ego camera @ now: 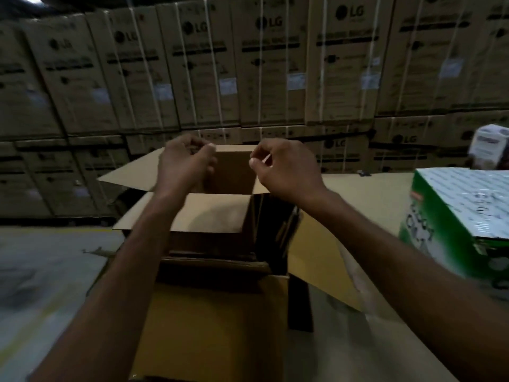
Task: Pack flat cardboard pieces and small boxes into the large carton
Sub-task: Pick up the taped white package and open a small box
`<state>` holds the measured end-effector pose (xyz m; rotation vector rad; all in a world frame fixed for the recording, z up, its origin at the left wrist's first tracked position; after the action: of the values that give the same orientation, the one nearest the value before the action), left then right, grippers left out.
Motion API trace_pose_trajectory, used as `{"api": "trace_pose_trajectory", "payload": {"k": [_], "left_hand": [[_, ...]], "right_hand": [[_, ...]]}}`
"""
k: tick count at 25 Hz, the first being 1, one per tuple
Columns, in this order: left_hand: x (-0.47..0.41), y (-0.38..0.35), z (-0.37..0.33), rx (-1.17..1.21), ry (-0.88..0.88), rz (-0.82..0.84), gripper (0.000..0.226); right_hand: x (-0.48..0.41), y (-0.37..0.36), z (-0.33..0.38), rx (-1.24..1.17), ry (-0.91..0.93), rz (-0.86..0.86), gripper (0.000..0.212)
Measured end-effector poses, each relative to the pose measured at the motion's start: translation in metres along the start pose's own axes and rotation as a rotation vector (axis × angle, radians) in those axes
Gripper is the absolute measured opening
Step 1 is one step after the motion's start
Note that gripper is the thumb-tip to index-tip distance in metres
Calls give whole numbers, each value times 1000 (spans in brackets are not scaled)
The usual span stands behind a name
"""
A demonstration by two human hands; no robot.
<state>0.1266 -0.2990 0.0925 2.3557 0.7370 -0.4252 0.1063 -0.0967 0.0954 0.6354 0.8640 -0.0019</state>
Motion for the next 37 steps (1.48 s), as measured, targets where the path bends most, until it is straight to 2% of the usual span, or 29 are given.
{"api": "trace_pose_trajectory", "payload": {"k": [2, 5, 8, 12, 15, 17, 20, 25, 27, 33, 35, 37], "left_hand": [[-29, 36, 51, -220, 73, 22, 12], [-59, 61, 110, -584, 117, 98, 26], [-72, 58, 155, -736, 190, 243, 40], [-88, 54, 177, -617, 277, 269, 62], [-91, 50, 181, -339, 385, 302, 75], [-88, 40, 183, -185, 410, 349, 70], [-89, 24, 182, -144, 342, 389, 46], [-88, 24, 178, -126, 373, 435, 18], [-91, 27, 173, -101, 326, 375, 21], [-98, 52, 136, 25, 204, 197, 31], [-107, 67, 119, 99, 161, 143, 17], [-114, 85, 99, 115, 141, 103, 14]], "right_hand": [[-13, -36, 11, 111, -82, 38, 19], [-21, -67, 0, 383, -333, 116, 35], [-9, -88, -15, 469, -559, 240, 48], [-1, -103, -28, 321, -708, 182, 63], [8, -120, -40, 10, -843, 167, 74], [13, -136, -42, -210, -898, 141, 78], [7, -147, -46, -430, -888, -35, 57], [7, -140, -49, -408, -834, -115, 42], [4, -130, -44, -406, -772, -161, 36], [-30, -96, -25, -384, -593, -230, 41], [-47, -81, -13, -407, -565, -256, 44], [-67, -65, 4, -429, -533, -268, 46]]}}
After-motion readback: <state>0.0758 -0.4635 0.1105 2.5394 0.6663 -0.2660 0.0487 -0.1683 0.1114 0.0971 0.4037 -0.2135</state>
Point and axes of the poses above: each hand's wrist, its own x-axis away from the middle knuckle, its own y-axis out of the back of the hand, z = x × y, the point moved 6 cm from there along -x, towards the middle knuckle, and after that the axes turned 14 degrees about -x, right-handed, at the moved point
